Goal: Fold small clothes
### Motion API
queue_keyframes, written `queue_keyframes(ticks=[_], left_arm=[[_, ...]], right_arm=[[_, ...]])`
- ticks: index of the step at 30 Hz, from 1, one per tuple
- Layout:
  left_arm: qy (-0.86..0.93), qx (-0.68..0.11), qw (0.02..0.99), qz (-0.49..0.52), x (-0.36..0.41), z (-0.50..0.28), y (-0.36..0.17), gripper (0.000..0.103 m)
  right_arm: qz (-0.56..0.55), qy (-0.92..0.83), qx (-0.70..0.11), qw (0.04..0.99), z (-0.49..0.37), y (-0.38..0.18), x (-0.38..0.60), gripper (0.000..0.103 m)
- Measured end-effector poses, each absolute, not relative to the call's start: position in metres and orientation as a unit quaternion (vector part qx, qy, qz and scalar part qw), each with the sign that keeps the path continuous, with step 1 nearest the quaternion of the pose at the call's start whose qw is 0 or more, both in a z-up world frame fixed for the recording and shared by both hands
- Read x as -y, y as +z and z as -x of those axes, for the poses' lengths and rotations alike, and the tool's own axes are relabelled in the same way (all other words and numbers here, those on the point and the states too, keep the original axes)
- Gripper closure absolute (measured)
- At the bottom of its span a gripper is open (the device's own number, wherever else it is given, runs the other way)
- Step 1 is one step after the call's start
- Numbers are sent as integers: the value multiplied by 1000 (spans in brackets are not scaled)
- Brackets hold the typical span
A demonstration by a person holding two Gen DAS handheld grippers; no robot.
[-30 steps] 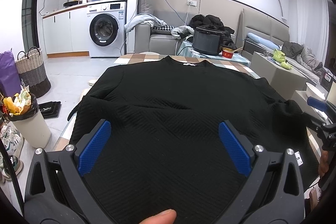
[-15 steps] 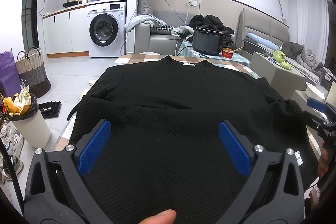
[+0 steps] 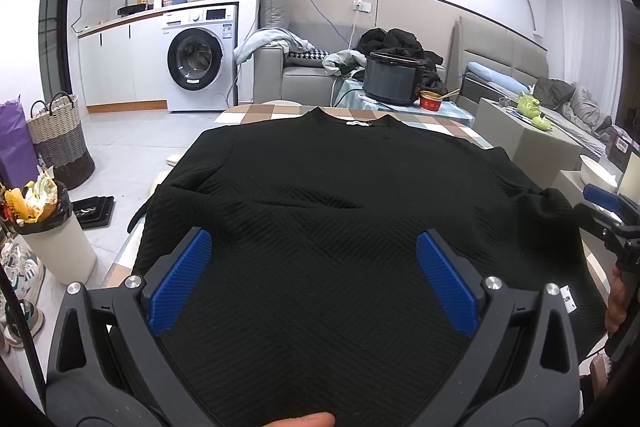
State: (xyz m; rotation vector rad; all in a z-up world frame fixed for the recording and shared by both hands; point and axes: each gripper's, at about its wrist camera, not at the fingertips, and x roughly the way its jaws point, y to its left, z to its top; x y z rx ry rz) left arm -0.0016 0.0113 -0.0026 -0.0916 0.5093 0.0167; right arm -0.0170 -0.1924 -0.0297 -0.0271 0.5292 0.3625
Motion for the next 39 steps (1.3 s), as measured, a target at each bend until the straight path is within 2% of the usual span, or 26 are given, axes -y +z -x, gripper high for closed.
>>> queue_keyframes(ticks=[23,39], left_arm=[[-2,-251,968,29,-4,3,0,1],[19,-259,964,46,-36,-41,8,1]], right_arm=[[-1,170,-265,949,14,-31,200,0],[-86,91,-328,936,-12,-39,251,0]])
